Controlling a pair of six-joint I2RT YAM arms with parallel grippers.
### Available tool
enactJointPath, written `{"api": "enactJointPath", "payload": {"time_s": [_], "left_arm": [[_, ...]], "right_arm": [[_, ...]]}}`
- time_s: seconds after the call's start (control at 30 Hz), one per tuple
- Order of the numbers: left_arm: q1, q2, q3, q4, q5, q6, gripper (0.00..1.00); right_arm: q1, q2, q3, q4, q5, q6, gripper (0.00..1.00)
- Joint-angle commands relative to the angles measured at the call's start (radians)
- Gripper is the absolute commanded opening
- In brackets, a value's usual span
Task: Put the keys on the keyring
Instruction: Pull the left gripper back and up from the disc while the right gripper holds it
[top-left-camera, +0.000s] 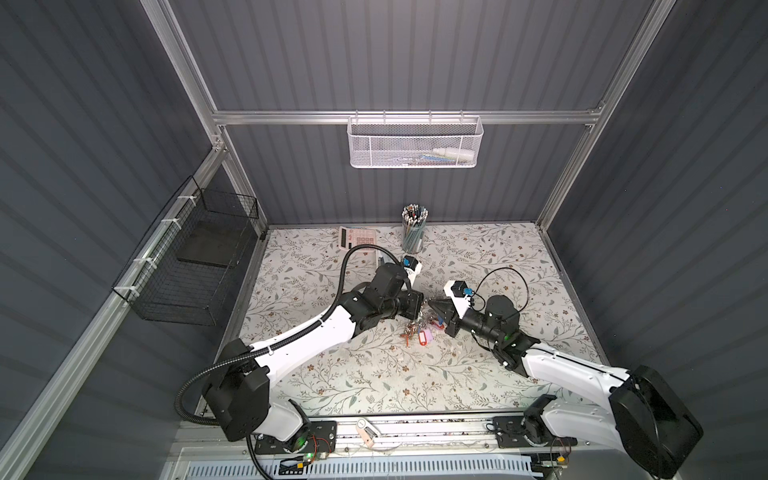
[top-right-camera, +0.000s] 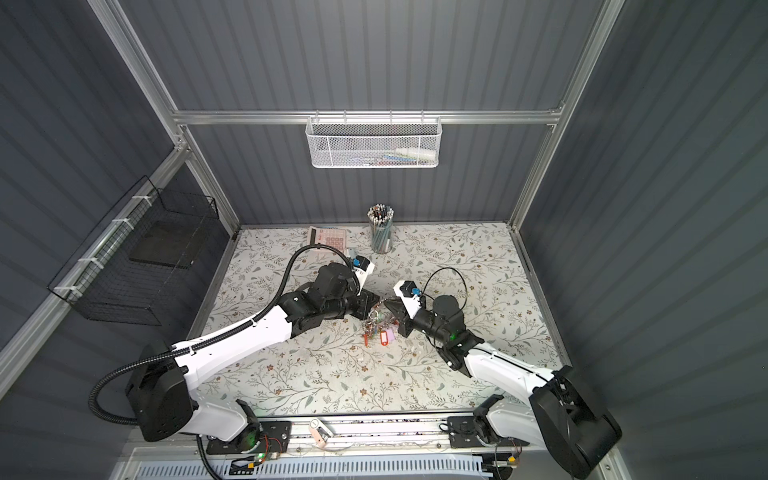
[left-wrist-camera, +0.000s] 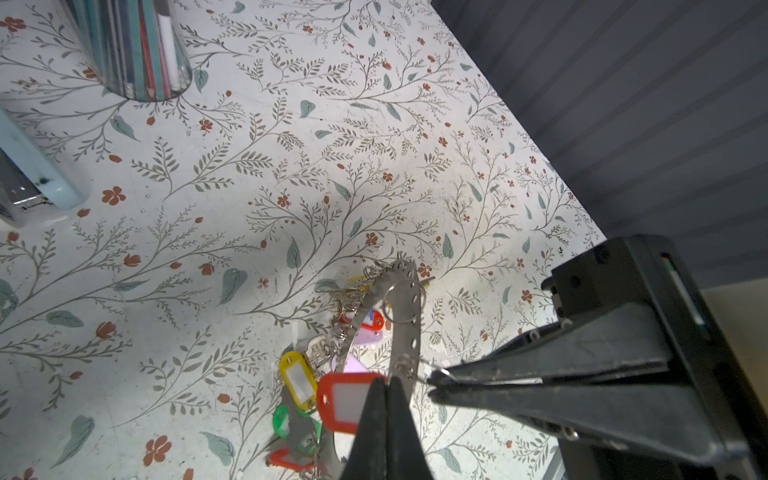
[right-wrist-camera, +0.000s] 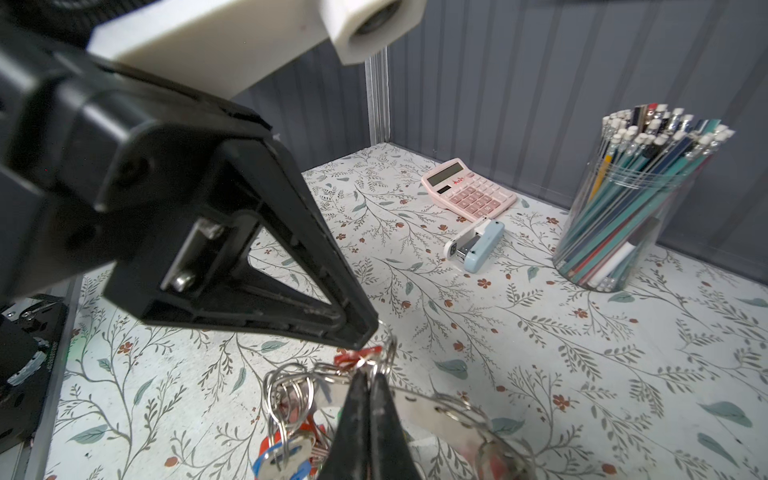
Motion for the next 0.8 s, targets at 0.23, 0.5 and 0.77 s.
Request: {"api": "enactJointPath", "payload": {"time_s": [0.23, 0.5, 0.77], "left_arm": [[0.044, 0.105, 0.095, -0.155, -0.066, 0.041, 0.0], [0.077, 0.147, 0.113, -0.173, -0.036, 0.031, 0.0], [0.126, 0.124, 0.067, -0.134, 0.04, 0.015, 0.0]], "right_arm": [[0.019, -0.026, 0.05, 0.163, -0.077, -0.027, 0.0], [0.02, -0.042, 0.047, 0.167, -0.078, -0.028, 0.0], [0.02, -0.039, 0.035, 0.177, -0.078, -0.021, 0.0]]}}
